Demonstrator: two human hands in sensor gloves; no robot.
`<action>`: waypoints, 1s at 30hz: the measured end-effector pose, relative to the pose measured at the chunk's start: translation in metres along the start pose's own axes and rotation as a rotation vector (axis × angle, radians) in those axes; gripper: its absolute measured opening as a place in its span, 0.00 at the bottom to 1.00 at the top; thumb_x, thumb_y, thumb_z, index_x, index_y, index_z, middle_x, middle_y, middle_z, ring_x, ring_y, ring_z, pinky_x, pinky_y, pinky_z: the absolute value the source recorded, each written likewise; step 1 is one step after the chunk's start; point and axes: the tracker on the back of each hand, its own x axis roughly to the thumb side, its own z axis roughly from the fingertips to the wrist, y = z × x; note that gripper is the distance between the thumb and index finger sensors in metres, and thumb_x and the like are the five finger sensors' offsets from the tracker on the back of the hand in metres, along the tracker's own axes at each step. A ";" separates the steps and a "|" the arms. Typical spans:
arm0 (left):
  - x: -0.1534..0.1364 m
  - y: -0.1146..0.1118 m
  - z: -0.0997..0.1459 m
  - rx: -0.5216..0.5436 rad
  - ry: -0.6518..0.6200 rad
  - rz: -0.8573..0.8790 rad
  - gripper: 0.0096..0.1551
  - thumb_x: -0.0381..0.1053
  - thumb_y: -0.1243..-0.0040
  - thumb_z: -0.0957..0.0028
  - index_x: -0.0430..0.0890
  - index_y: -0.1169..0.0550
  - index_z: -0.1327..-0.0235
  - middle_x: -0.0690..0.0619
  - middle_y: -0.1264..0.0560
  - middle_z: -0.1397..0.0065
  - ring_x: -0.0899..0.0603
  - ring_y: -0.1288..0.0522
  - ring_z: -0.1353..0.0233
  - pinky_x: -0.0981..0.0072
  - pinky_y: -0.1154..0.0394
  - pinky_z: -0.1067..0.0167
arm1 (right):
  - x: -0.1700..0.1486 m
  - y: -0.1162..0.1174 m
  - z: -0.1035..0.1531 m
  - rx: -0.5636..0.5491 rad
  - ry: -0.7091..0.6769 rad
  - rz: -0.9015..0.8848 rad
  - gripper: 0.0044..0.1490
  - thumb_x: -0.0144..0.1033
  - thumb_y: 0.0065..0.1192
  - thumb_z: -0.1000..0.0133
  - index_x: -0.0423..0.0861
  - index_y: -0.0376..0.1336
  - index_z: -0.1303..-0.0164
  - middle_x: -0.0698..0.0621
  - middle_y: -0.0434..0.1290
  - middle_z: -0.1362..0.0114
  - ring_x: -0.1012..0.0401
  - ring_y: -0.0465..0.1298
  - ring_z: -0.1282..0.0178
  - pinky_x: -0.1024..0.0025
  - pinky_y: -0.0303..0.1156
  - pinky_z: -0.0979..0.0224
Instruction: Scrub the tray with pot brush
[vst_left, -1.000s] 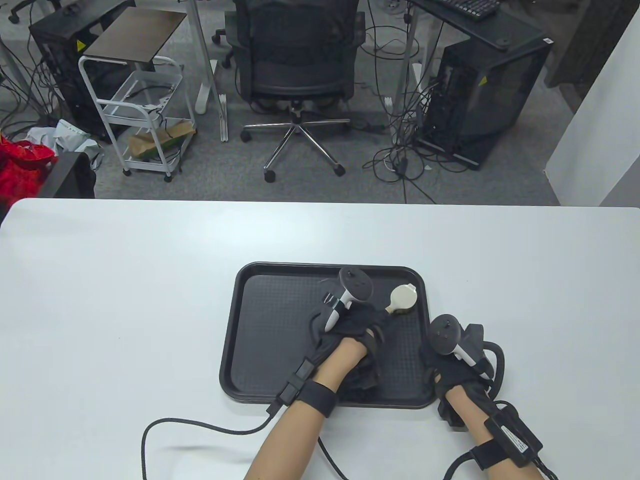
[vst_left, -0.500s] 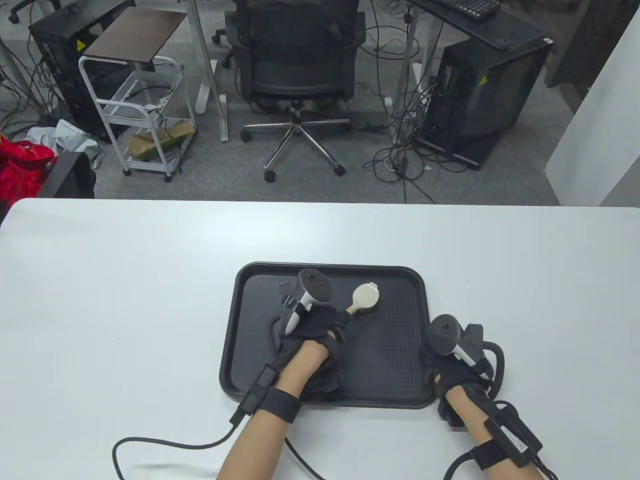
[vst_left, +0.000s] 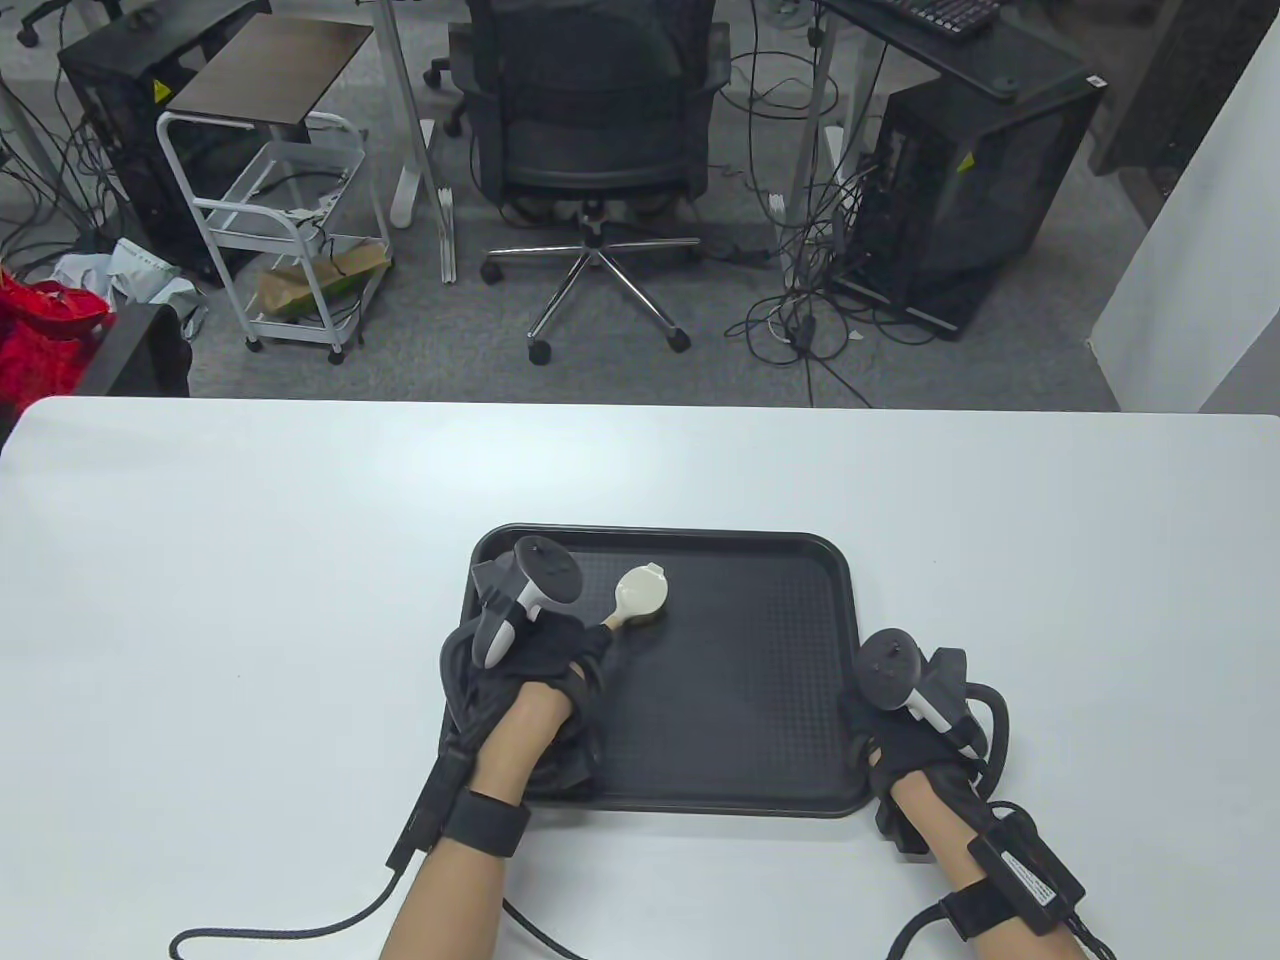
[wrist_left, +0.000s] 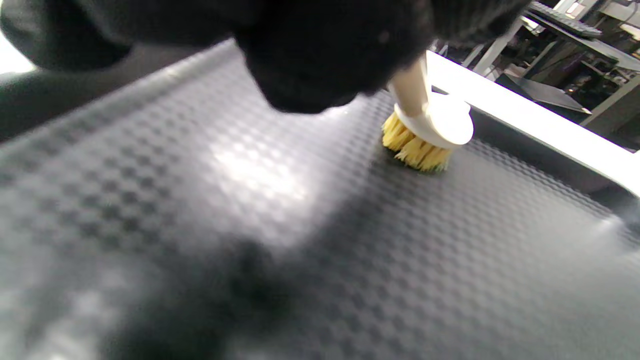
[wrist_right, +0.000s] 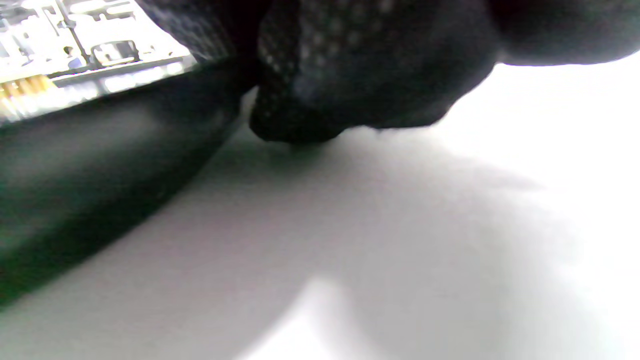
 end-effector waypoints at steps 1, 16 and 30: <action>-0.004 0.002 0.000 -0.009 0.013 0.003 0.38 0.67 0.44 0.54 0.39 0.20 0.47 0.52 0.13 0.72 0.48 0.18 0.79 0.47 0.18 0.57 | 0.000 0.000 0.000 0.000 0.000 0.000 0.38 0.42 0.62 0.47 0.36 0.57 0.31 0.48 0.81 0.64 0.55 0.81 0.76 0.55 0.77 0.62; -0.068 0.044 0.002 0.034 0.230 -0.042 0.37 0.67 0.44 0.54 0.39 0.20 0.48 0.52 0.13 0.72 0.47 0.18 0.78 0.47 0.19 0.56 | 0.000 0.000 0.000 0.001 0.000 -0.003 0.38 0.42 0.62 0.47 0.36 0.57 0.31 0.48 0.81 0.64 0.55 0.81 0.76 0.55 0.77 0.63; 0.015 0.023 0.033 0.100 -0.247 0.165 0.36 0.67 0.43 0.55 0.39 0.19 0.50 0.54 0.13 0.73 0.48 0.18 0.78 0.49 0.18 0.57 | 0.000 0.000 0.000 0.001 0.000 -0.001 0.38 0.42 0.62 0.47 0.36 0.57 0.31 0.48 0.81 0.64 0.55 0.81 0.76 0.55 0.77 0.63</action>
